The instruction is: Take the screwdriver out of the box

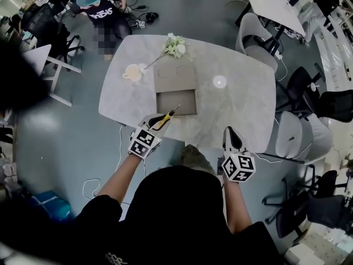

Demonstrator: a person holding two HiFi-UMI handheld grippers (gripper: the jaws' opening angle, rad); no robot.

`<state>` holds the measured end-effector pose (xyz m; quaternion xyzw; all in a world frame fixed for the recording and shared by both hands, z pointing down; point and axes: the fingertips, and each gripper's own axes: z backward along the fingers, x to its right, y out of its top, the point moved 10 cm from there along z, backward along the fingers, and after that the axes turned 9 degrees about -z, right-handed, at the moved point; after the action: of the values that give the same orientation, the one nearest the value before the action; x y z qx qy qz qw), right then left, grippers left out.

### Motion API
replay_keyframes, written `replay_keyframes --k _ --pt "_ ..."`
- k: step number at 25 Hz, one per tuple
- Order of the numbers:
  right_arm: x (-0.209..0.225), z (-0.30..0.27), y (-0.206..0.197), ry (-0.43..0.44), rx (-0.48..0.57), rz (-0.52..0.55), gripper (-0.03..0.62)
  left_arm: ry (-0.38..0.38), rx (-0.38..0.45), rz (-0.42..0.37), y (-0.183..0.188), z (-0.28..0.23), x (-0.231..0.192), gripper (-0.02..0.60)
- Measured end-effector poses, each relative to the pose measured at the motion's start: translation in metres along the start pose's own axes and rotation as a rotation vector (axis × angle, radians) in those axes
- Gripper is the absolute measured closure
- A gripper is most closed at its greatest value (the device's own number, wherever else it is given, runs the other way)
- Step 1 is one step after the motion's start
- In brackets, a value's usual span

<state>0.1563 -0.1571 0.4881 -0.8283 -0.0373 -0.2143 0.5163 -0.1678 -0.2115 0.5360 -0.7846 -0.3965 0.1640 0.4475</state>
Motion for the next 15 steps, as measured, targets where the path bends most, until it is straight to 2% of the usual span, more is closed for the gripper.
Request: replay_keyframes --k 3,6,10,15 --pt "-0.028 0.024 0.001 0.01 0.039 0.043 0.582 0.056 0.108 0.102 0.006 0.046 0.015 0.492" --pt "-0.053 0.045 0.002 -0.007 0.078 0.078 0.582 0.111 0.193 0.159 0.01 0.086 0.032 0.492" --pt "-0.078 0.069 -0.004 -0.012 0.105 0.113 0.582 0.204 0.249 0.173 0.009 0.128 0.055 0.492" --pt "-0.093 0.098 -0.018 0.006 0.102 0.149 0.582 0.27 0.305 0.208 0.004 0.164 0.078 0.492"
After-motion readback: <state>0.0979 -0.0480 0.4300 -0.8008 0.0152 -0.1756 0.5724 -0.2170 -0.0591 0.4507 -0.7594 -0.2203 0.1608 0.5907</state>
